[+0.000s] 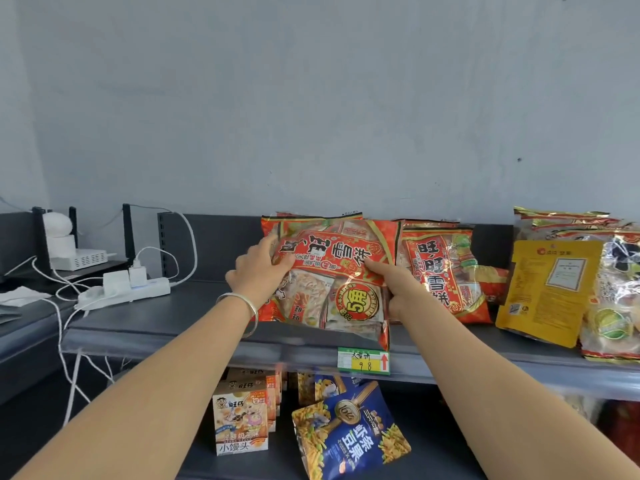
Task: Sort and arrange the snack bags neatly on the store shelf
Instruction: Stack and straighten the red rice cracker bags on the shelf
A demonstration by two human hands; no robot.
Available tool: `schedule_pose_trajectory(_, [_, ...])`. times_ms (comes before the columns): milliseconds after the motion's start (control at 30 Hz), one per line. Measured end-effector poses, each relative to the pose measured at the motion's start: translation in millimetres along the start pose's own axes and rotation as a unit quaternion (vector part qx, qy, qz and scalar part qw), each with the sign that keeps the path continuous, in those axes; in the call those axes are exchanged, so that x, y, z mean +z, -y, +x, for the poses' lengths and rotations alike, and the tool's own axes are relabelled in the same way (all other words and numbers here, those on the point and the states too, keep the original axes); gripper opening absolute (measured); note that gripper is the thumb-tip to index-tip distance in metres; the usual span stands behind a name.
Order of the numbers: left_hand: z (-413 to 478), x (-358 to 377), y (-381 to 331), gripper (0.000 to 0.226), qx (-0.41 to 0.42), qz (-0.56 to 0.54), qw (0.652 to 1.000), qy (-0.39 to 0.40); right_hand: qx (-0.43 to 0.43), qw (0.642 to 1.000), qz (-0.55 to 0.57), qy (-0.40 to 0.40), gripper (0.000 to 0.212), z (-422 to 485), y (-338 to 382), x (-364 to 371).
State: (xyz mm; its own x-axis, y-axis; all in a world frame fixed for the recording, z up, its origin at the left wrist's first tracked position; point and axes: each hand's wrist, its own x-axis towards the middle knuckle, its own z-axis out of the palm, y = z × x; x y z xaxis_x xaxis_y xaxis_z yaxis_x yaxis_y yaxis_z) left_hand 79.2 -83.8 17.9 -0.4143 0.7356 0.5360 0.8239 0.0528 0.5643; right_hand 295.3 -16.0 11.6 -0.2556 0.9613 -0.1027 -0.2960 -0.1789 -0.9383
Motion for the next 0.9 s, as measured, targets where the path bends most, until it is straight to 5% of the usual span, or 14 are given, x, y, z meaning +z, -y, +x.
schedule_pose_trajectory(67, [1,5,-2,0.069,-0.047,0.006,0.996,-0.078,-0.028,0.998,0.049,-0.026,0.042,7,-2,6])
schedule_pose_trajectory(133, [2,12,-3,0.085,-0.116,-0.143,0.978,-0.096,-0.051,0.992,0.104,-0.058,0.043,15,-3,11])
schedule_pose_trajectory(233, [7,25,-2,0.107,-0.221,-0.471,0.853,0.043,-0.047,0.982,0.17,-0.064,0.043,26,-9,24])
schedule_pose_trajectory(300, [14,33,-5,0.104,-0.257,-0.583,0.755,0.155,-0.032,0.983,0.177,-0.033,0.041,33,-18,37])
schedule_pose_trajectory(400, [33,40,-5,0.086,-0.26,-0.659,0.697,0.109,-0.033,0.988,0.149,0.036,0.044,45,-28,52])
schedule_pose_trajectory(500, [58,36,15,0.078,-0.241,-0.635,0.734,0.016,-0.049,0.991,0.124,0.013,0.047,51,-23,57])
schedule_pose_trajectory(567, [74,32,34,0.073,-0.206,-0.597,0.775,0.02,-0.092,0.984,0.114,-0.103,0.064,63,-19,52])
schedule_pose_trajectory(667, [89,32,60,0.066,-0.137,-0.537,0.829,0.072,-0.209,0.914,-0.203,-0.281,0.092,79,-22,42])
schedule_pose_trajectory(767, [93,46,75,0.057,-0.065,-0.429,0.886,0.164,-0.219,0.823,-0.465,-0.243,0.095,91,-33,47])
schedule_pose_trajectory(900, [101,70,86,0.065,-0.101,-0.376,0.906,0.167,-0.139,0.856,-0.472,-0.161,0.107,108,-45,59])
